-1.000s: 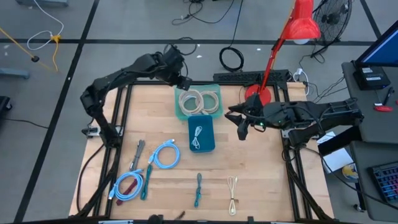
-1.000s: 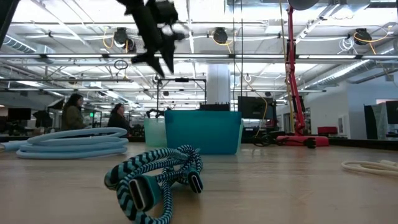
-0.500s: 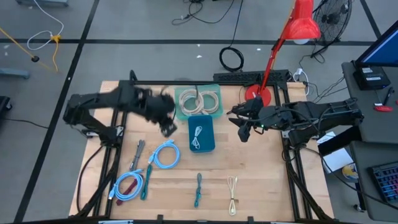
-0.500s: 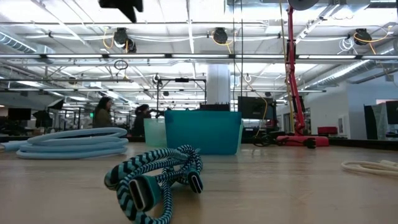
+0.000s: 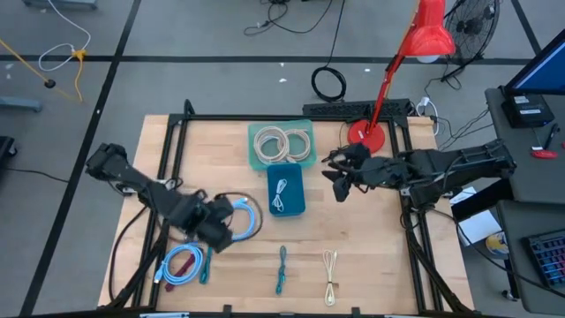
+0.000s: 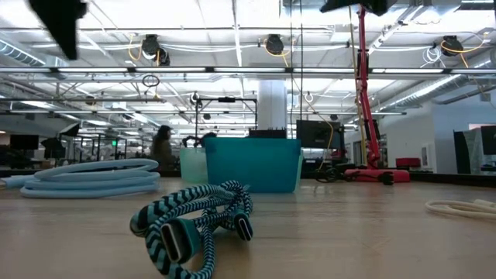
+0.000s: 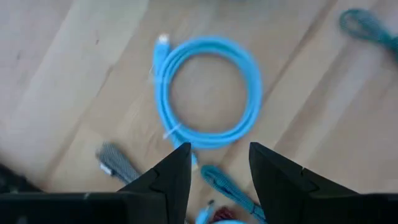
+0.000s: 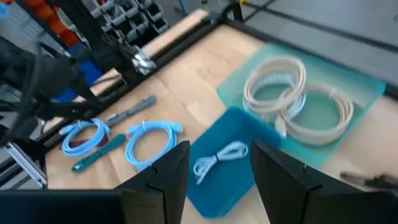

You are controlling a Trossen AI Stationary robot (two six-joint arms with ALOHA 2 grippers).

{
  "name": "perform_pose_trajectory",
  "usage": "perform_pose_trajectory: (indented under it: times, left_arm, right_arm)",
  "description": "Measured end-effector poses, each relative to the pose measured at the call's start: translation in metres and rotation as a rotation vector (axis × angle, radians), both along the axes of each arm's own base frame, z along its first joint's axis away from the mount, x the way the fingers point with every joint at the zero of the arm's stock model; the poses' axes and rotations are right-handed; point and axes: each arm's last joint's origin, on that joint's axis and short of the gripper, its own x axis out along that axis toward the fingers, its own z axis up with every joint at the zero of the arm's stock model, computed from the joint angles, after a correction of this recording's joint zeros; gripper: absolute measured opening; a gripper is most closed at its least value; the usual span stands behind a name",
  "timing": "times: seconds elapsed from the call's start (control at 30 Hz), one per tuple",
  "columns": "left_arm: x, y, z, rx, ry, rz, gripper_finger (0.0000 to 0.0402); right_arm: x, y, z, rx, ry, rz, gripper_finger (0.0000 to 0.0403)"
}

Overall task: Pick & Place USB Port
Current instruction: Put the black and white charger cable into the blue bin

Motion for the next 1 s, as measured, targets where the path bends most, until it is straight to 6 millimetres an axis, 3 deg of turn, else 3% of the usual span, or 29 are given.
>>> perform_pose_trajectory:
  times: [0.23,0.4,0.7,1.0]
  left_arm:
    - [-0.037,-0.008,-0.037,0.081,0.134,0.354,0.0166]
    - [-0.060,0.003,-0.066,0.059,0.172,0.532,0.0166]
    - [-0.103,0.040,-0.104,-0.134,0.035,0.654,0.0166]
    - [-0.095,0.050,-0.111,-0.135,0.055,0.598,0.0166]
  right_arm:
    - [0.010,0.007,-0.052,0.174,-0.035,-0.004,0.0160]
    - [0.015,0.013,-0.075,0.212,-0.135,0.022,0.0160]
    - [0.015,0.021,-0.076,0.215,-0.176,0.057,0.0160]
    - [0.013,0.028,-0.076,0.199,-0.175,0.068,0.0160]
